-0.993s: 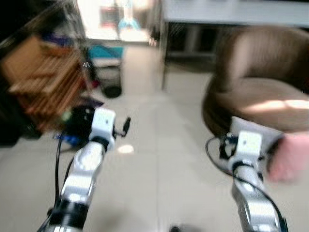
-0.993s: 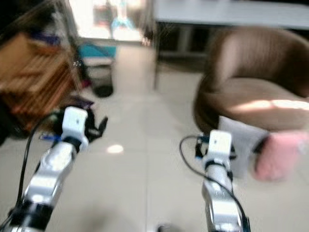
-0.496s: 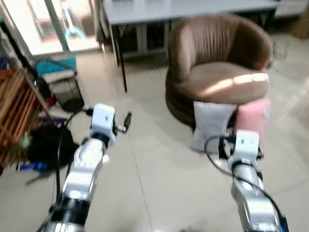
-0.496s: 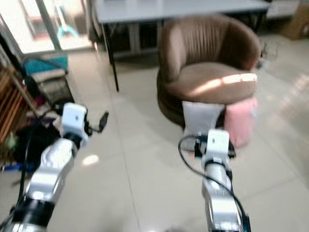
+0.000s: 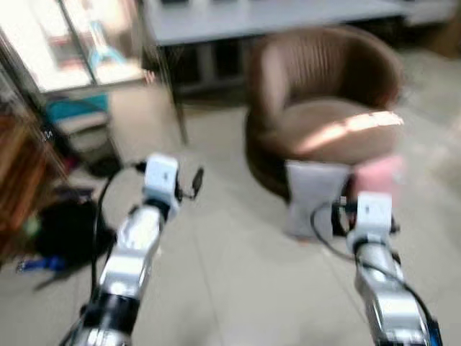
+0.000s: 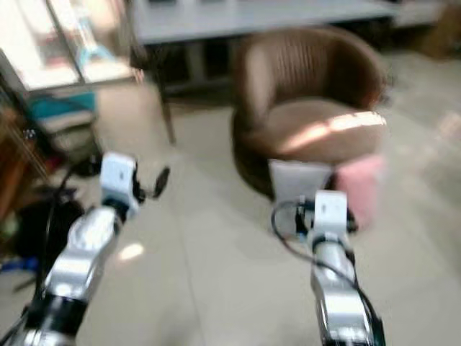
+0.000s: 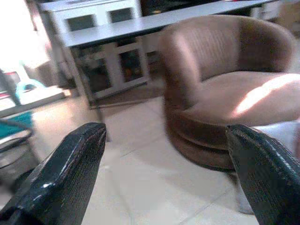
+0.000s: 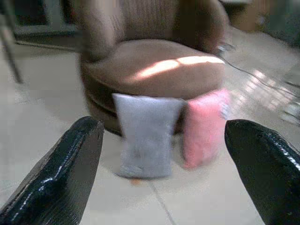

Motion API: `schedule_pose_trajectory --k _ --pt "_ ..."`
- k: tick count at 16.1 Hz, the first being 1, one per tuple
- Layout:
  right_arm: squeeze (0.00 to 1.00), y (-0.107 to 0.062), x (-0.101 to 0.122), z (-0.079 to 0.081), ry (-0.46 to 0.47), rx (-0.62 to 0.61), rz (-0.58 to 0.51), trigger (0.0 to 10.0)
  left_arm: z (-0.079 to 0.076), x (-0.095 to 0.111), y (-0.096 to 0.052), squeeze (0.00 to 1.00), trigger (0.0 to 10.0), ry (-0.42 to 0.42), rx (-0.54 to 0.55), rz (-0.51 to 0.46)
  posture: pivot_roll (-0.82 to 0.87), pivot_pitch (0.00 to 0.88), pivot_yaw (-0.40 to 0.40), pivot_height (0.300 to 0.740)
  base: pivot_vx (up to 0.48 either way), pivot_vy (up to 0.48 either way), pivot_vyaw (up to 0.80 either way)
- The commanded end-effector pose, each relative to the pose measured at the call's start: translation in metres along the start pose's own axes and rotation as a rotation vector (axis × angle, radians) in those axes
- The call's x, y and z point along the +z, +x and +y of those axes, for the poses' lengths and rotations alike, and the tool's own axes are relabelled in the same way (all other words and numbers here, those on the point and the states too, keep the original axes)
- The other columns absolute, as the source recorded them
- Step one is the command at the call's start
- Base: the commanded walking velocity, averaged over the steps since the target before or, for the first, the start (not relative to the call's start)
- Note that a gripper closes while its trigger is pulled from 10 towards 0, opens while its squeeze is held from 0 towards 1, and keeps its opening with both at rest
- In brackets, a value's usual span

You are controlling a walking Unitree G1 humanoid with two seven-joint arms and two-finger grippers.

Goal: Move the pillow to the sofa from floor

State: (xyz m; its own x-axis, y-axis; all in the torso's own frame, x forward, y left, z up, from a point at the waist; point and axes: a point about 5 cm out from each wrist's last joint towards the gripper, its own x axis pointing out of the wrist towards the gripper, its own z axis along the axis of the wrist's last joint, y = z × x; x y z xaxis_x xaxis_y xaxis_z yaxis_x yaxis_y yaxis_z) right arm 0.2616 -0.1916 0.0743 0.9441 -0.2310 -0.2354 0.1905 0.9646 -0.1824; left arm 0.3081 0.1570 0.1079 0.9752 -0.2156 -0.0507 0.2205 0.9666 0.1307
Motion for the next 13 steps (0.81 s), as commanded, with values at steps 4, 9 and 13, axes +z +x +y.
schedule_pose_trajectory --k 4,9,13 --pt "0.00 -0.0012 0.0014 0.0091 -0.002 0.033 -0.002 10.0 0.0080 -0.0040 -0.0042 0.00 10.0 0.001 0.023 0.018 -0.03 0.000 0.047 0.740 0.428 0.000 0.00" --pt "0.00 -0.0009 0.0008 0.0117 -0.015 0.053 0.001 10.0 0.0085 -0.0083 -0.0090 0.00 10.0 0.002 0.029 0.030 -0.03 0.000 0.031 0.740 0.436 0.000 0.00" --pt "0.00 -0.0001 -0.0039 0.0135 -0.008 0.070 0.020 10.0 0.0076 -0.0103 -0.0113 0.00 10.0 0.005 0.032 0.037 -0.02 0.000 0.022 0.740 0.438 0.000 0.00"
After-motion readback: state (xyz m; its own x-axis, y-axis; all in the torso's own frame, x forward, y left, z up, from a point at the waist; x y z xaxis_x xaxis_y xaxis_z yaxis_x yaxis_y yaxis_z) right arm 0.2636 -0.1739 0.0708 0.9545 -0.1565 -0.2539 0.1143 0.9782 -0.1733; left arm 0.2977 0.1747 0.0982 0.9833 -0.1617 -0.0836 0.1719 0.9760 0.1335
